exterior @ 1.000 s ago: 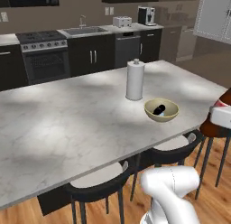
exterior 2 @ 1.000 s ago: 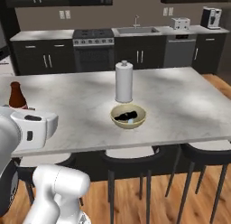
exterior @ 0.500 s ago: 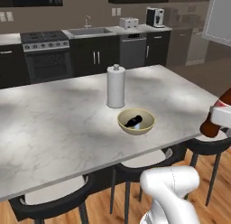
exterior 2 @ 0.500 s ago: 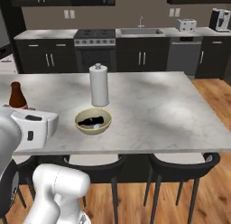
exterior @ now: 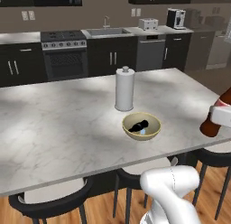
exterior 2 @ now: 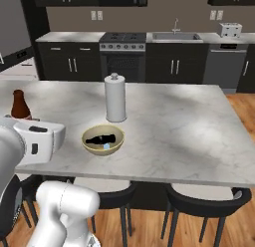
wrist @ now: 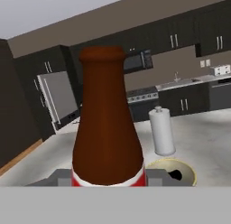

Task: Open the fridge, grab two sodas, and place both sodas inside the bowl with ice on the dining counter.

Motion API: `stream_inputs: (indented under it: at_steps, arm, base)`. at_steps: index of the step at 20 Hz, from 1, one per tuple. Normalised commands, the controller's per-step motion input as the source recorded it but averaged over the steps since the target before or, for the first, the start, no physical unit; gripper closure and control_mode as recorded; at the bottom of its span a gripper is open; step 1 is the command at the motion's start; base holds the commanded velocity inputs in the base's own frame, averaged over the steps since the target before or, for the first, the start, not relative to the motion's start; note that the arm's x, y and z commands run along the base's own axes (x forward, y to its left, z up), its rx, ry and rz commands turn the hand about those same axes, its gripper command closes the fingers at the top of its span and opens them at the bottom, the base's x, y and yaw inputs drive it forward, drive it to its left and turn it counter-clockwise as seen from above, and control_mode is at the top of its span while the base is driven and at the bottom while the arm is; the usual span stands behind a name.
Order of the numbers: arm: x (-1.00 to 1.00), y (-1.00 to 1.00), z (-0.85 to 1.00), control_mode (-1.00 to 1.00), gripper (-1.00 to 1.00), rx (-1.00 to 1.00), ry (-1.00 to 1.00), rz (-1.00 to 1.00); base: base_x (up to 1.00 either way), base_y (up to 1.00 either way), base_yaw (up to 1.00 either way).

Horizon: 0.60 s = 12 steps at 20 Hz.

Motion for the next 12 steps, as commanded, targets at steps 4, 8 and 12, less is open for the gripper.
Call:
stream_inputs:
  at_steps: [4, 8, 12]
  arm:
    - [0.0, 0.0, 0.0, 1.0, 1.0, 0.0, 0.0, 0.0]
    - [0.75, 0.01, -0.13, -1.0, 1.0, -0.03, 0.21, 0.09]
    - [1.0, 0.05, -0.35, -1.0, 1.0, -0.14, 0.37, 0.12]
  base:
    - [0.9, 0.0, 0.22]
    - [0.24, 0.0, 0.04]
    - [0.0, 0.0, 0.0]
